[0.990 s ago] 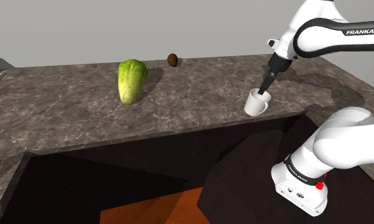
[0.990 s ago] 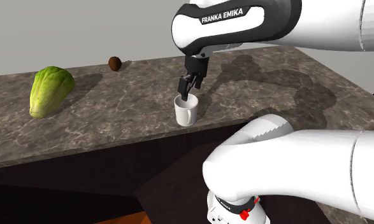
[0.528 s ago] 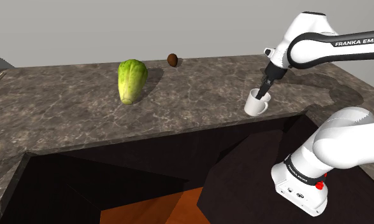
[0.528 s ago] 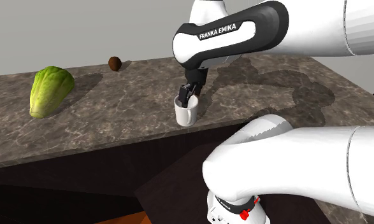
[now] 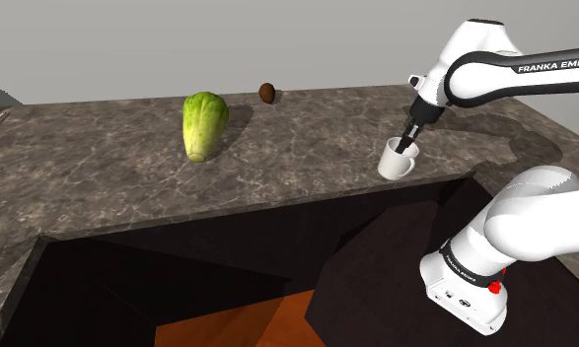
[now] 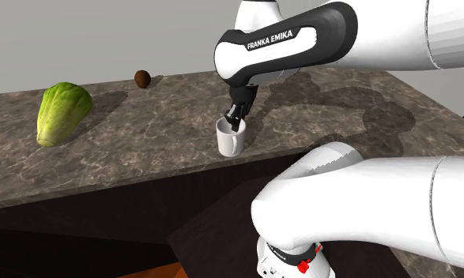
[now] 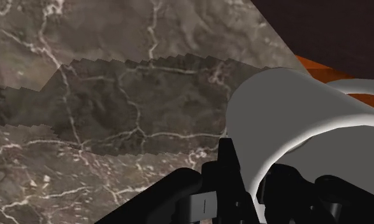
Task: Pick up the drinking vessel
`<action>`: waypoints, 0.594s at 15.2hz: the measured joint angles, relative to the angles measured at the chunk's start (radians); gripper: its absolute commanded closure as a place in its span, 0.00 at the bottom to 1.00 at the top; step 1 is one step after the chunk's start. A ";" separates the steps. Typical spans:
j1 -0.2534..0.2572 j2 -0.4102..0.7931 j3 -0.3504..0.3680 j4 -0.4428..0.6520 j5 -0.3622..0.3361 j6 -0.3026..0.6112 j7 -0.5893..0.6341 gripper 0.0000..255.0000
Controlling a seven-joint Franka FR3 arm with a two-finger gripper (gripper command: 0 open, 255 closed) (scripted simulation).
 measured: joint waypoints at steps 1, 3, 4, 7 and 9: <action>0.000 0.000 0.000 0.000 0.000 0.000 0.000 1.00; 0.000 -0.003 0.001 0.005 0.001 -0.008 0.000 1.00; 0.000 -0.006 0.003 0.013 0.002 -0.018 0.000 1.00; 0.003 -0.023 0.013 0.042 0.009 -0.064 0.005 1.00; 0.005 -0.031 0.018 0.064 0.013 -0.094 0.007 1.00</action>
